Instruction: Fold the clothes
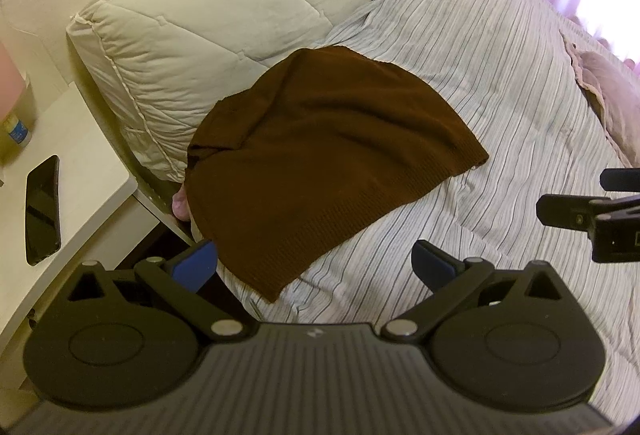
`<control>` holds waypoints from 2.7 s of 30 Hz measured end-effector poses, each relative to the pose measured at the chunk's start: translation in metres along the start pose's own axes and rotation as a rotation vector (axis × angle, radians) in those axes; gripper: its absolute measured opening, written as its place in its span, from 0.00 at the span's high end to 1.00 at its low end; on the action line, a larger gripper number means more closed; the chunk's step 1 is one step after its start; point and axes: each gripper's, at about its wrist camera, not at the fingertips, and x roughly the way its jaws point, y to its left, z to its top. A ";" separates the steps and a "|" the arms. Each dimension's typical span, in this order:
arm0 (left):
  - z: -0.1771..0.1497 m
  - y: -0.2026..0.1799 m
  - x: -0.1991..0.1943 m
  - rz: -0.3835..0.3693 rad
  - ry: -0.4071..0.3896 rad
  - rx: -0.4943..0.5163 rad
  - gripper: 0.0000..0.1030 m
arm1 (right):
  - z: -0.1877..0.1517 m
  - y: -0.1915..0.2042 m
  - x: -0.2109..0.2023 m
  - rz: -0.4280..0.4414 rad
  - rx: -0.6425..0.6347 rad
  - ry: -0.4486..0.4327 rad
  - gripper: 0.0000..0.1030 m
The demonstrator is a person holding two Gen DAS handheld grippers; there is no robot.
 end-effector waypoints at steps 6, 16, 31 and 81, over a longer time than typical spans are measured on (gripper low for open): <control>0.002 -0.004 0.002 0.009 0.005 -0.011 0.01 | 0.004 -0.005 0.003 0.012 -0.013 0.007 0.02; 0.008 -0.005 0.007 0.063 0.002 -0.080 0.01 | 0.019 -0.030 0.017 0.045 -0.078 0.008 0.02; 0.078 0.039 0.105 0.133 -0.001 0.234 0.05 | 0.075 -0.077 0.120 -0.022 -0.097 0.010 0.02; 0.132 -0.281 0.016 -0.631 -0.450 1.108 0.98 | -0.202 -0.213 -0.256 -0.738 0.490 -0.344 0.93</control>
